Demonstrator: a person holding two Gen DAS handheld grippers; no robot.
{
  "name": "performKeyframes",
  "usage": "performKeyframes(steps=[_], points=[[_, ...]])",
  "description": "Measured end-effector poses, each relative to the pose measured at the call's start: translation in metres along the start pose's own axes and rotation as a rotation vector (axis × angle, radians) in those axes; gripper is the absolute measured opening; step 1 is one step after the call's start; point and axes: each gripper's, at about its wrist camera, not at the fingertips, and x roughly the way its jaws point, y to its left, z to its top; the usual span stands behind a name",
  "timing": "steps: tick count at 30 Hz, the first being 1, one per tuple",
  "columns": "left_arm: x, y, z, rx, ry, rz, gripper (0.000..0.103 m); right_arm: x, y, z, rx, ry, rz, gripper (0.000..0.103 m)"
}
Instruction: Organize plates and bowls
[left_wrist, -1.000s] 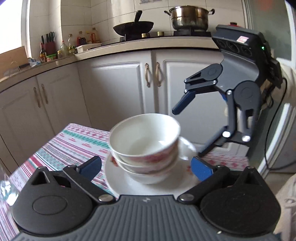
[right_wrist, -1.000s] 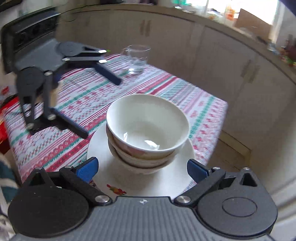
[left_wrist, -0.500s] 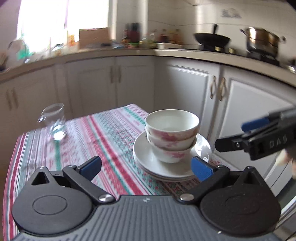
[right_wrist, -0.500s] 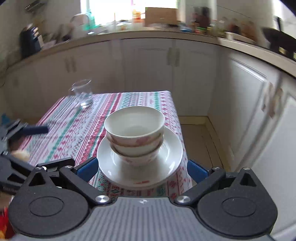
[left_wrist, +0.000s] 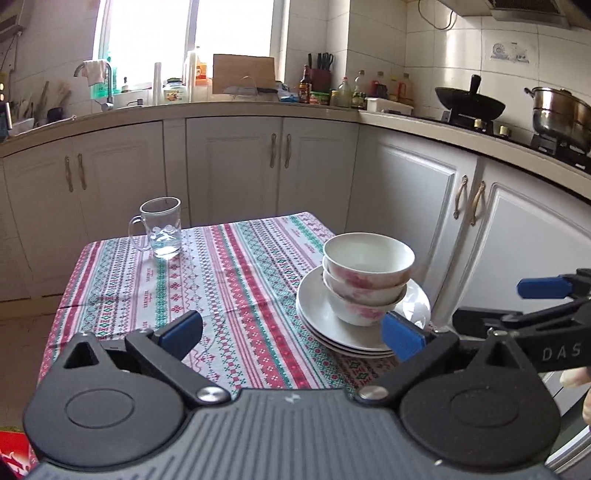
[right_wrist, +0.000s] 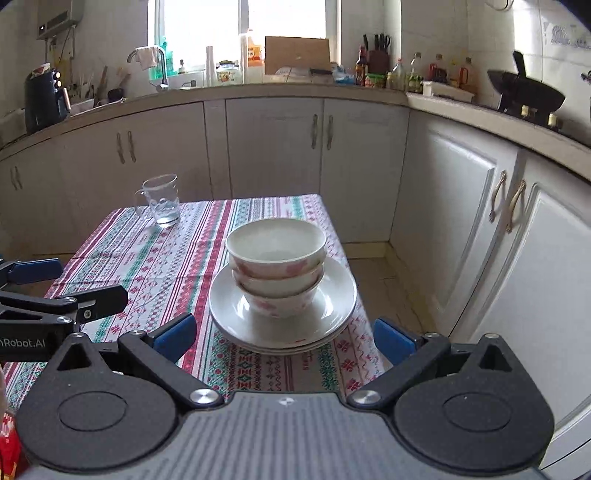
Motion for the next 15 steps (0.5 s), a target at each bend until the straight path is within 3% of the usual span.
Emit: performKeyframes(steps=[15], points=[[0.0043,-0.0012,-0.0028,-0.008,0.043,0.051,0.102,0.0034,0.0036,-0.0003,-0.002,0.006,0.001,0.103]])
